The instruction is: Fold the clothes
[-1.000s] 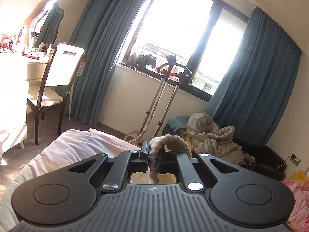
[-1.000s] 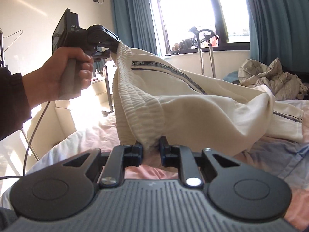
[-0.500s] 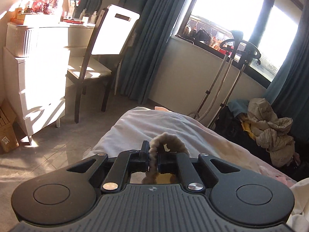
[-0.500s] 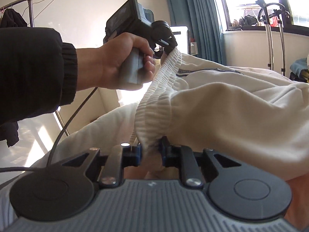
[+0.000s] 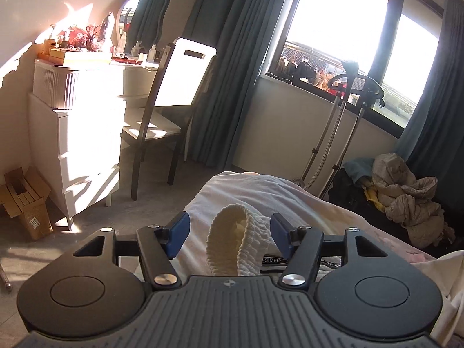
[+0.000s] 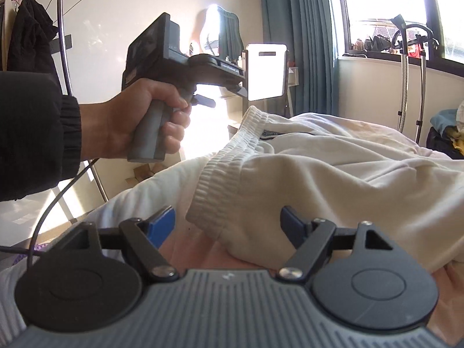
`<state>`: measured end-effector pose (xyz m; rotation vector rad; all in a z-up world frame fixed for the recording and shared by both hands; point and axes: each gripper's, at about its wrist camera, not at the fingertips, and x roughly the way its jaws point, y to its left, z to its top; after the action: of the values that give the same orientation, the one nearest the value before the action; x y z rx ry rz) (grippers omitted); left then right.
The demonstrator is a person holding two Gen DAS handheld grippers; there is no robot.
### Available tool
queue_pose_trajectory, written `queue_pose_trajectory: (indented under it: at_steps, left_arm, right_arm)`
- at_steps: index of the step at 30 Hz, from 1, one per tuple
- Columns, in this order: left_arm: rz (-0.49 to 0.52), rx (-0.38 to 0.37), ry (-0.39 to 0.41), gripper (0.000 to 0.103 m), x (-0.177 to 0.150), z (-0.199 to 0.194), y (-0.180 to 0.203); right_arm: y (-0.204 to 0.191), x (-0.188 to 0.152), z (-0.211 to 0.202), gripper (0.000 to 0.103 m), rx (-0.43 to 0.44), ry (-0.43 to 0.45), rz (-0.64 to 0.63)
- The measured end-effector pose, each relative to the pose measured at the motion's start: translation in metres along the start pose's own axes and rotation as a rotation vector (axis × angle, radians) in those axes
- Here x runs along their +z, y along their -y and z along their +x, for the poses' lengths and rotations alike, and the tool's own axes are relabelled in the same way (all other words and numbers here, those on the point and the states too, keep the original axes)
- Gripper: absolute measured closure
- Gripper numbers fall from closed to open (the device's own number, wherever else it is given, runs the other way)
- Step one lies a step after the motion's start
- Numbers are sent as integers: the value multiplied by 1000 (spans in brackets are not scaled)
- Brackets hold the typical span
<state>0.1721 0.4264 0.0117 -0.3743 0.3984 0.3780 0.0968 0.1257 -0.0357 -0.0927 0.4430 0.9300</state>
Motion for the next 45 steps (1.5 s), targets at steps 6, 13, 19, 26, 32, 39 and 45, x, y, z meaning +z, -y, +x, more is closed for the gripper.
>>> queue_pose_trajectory:
  at_steps: [6, 13, 19, 26, 32, 39, 45]
  left_arm:
    - [49, -61, 17, 37, -23, -92, 34]
    - [147, -230, -10, 37, -71, -150, 121]
    - [255, -360, -59, 37, -117, -157, 216]
    - [408, -392, -104, 37, -154, -108, 327]
    - [552, -401, -119, 29, -165, -52, 394]
    - [621, -339, -112, 28, -198, 22, 451]
    - [647, -350, -134, 84, -212, 64, 481]
  right_arm:
    - [24, -5, -85, 23, -142, 52, 68]
    - [71, -20, -188, 23, -326, 91, 150]
    - [112, -33, -256, 23, -528, 75, 170]
    - [169, -57, -290, 23, -598, 130, 294]
    - [217, -67, -284, 22, -637, 146, 366]
    - [257, -85, -284, 18, -580, 167, 440]
    - [289, -106, -266, 18, -617, 113, 463]
